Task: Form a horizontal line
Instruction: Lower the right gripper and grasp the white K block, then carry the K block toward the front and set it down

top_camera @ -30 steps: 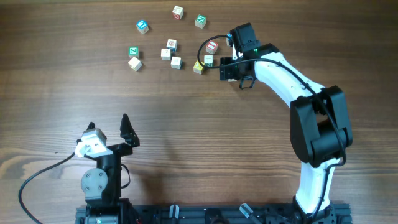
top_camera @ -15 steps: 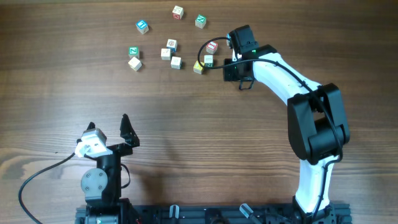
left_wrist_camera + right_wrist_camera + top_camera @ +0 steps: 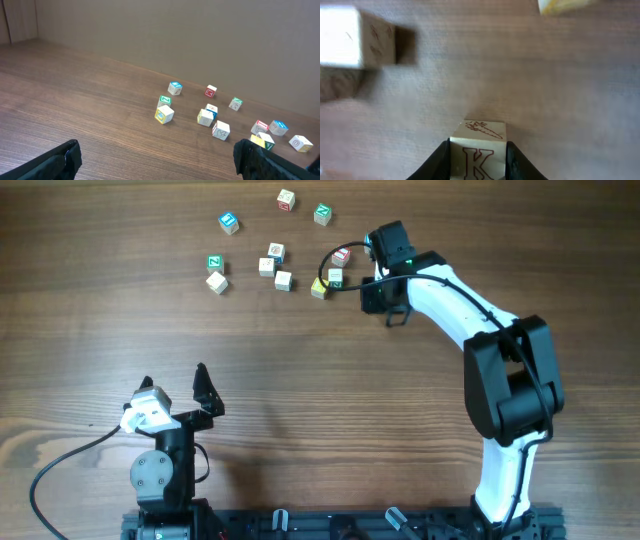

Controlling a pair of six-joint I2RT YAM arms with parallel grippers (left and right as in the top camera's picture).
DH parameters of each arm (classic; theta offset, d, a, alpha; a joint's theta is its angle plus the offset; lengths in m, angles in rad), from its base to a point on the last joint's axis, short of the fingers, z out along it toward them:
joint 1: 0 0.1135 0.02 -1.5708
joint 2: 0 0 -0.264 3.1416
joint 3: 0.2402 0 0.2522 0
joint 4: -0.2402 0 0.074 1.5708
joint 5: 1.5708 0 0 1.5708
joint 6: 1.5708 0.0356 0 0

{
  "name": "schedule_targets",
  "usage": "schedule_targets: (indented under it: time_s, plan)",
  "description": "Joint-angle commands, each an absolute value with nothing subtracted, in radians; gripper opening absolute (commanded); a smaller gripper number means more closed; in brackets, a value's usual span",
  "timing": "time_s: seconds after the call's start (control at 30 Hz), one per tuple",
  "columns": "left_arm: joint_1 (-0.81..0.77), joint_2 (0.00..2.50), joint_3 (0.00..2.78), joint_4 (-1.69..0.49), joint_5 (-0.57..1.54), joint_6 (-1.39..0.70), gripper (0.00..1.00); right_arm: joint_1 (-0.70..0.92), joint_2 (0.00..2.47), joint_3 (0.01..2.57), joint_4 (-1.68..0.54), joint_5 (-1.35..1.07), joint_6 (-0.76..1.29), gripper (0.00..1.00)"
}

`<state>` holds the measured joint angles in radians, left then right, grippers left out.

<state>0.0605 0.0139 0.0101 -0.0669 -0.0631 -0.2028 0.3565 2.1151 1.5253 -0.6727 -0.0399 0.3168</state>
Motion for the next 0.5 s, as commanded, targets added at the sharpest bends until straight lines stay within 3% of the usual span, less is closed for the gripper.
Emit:
schedule_targets:
  time_s: [0.0,0.17,0.47]
  plan:
    - [0.057,0.007,0.006,-0.065,-0.077,-0.187,1.0,0.355,1.992,1.52,-0.757,-0.025,0.318,0.29]
    - [0.057,0.007,0.006,-0.065,-0.077,-0.187,1.0,0.356,1.913,1.515,-1.001,-0.123,0.318,0.27]
    - [0.057,0.007,0.006,-0.065,-0.076,-0.187,1.0,0.356,1.914,1.321,-1.025,-0.136,0.345,0.28]
